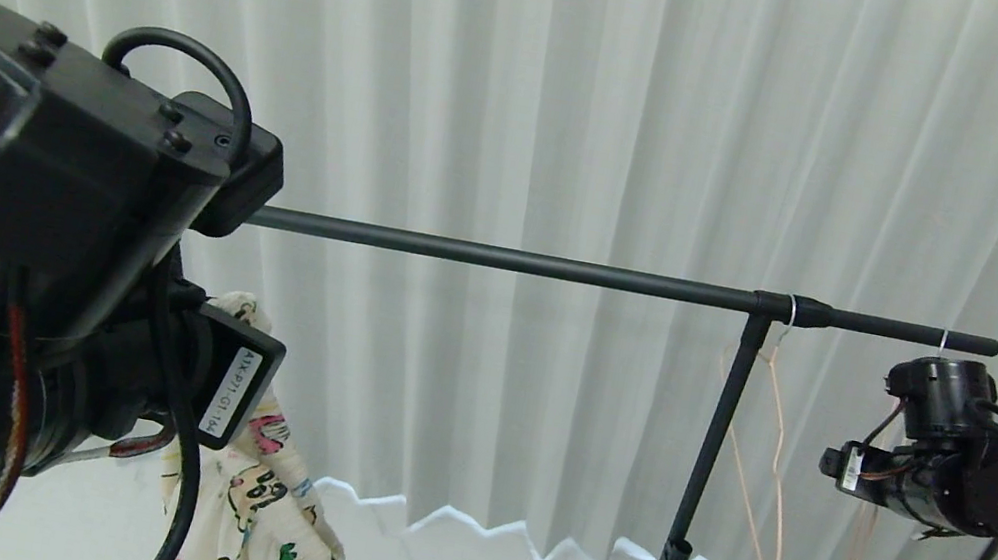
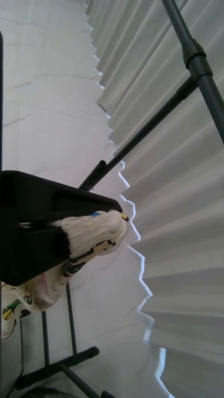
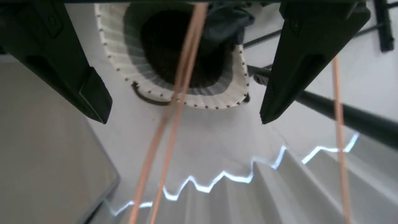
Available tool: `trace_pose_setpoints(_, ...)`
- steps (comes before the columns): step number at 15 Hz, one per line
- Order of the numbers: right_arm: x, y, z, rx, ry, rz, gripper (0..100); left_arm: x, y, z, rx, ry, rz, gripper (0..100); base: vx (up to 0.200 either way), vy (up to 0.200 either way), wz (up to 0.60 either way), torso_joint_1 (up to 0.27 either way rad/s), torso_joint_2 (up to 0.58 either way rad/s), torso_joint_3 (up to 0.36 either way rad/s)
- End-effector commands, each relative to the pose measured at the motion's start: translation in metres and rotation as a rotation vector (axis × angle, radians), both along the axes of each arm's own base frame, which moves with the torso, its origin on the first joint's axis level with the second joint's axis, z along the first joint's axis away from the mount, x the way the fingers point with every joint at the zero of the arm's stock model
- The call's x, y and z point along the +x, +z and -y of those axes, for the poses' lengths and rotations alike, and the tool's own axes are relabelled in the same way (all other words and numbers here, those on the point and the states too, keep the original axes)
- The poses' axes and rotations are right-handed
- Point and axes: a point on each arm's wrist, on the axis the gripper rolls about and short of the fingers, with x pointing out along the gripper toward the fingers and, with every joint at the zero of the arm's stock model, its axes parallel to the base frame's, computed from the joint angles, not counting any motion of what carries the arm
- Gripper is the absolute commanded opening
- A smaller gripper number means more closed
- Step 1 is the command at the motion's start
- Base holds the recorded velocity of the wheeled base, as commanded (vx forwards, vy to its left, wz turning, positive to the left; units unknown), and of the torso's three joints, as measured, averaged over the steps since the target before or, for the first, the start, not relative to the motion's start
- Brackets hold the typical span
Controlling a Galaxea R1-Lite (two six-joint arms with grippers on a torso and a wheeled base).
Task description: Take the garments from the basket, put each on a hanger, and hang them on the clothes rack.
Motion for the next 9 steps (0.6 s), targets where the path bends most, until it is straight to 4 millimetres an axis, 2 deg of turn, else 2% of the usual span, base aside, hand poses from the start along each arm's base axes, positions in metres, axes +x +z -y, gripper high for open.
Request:
trace_pose_setpoints(1,0.011,-0.019,0.0,0.026,-0.041,-0.037,100,-0.001,-0.006,-0.001,0.016,0.001,-0.014,0,0.0,0.0,0.0,0.0,0.0,0.0)
trace_pose_setpoints(6,0.027,-0.027,0.002,0.022,-0.088,-0.027,100,-0.002,-0.007,-0.002,0.018,0.003,-0.018,0,0.0,0.0,0.0,0.0,0.0,0.0)
trace_pose_setpoints(7,0.029,-0.026,0.001,0.023,-0.088,-0.021,0,-0.002,-0.008,-0.002,0.018,0.002,-0.02,0,0.0,0.0,0.0,0.0,0.0,0.0)
trace_pose_setpoints(9,0.03,-0.028,0.005,0.021,-0.096,-0.027,0,-0.002,-0.008,-0.002,0.018,0.002,-0.02,0,0.0,0.0,0.0,0.0,0.0,0.0)
